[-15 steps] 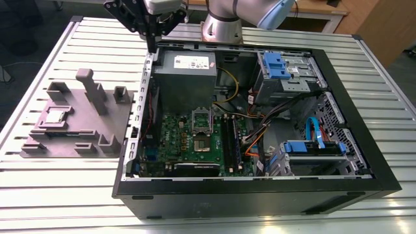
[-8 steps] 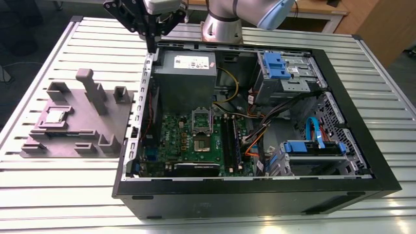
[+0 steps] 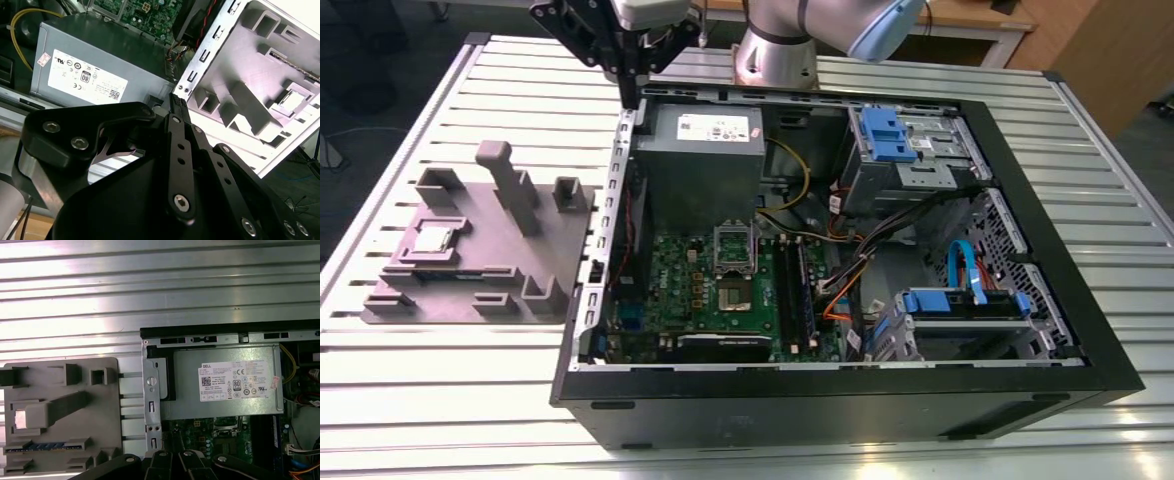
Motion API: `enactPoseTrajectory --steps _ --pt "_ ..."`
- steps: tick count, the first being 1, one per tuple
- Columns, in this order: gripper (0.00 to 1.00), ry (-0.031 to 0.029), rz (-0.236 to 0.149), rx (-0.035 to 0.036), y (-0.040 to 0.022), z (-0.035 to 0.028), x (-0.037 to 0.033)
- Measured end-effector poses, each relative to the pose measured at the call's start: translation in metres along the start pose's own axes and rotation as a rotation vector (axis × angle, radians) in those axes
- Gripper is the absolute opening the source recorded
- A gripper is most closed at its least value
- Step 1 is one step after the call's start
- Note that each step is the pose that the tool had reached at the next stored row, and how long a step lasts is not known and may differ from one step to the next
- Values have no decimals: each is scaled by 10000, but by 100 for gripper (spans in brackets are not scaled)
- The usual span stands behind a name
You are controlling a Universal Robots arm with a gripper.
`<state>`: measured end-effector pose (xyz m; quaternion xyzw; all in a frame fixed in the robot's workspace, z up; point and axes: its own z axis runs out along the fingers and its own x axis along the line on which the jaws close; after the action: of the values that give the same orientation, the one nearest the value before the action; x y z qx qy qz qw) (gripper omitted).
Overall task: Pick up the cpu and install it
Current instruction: 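Reach for the cpu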
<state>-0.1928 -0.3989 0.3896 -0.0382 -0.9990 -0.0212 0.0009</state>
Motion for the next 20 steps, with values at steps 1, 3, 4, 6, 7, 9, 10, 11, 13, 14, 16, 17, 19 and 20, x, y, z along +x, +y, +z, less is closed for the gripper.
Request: enactPoseTrajectory --steps 1,3,4,6,7,9,10,11,13,14,16,17,19,20 --pt "10 0 0 0 0 1 2" --pt "10 1 -1 0 0 2 5" --pt "10 4 -1 2 -1 2 6" --pt "10 6 0 2 -1 4 10" --pt "10 7 0 2 -1 4 11" --pt "10 13 0 2 -6 45 57" --pt "10 13 0 1 -6 45 58" --pt "10 13 0 2 -6 45 60" --pt "10 13 0 1 -7 45 64" --pt "10 13 0 1 -7 45 67" --pt "10 13 0 1 -7 46 72" --pt "10 12 0 2 -8 46 76" --pt "10 13 0 1 -8 46 81" --pt "10 13 0 1 -8 46 84"
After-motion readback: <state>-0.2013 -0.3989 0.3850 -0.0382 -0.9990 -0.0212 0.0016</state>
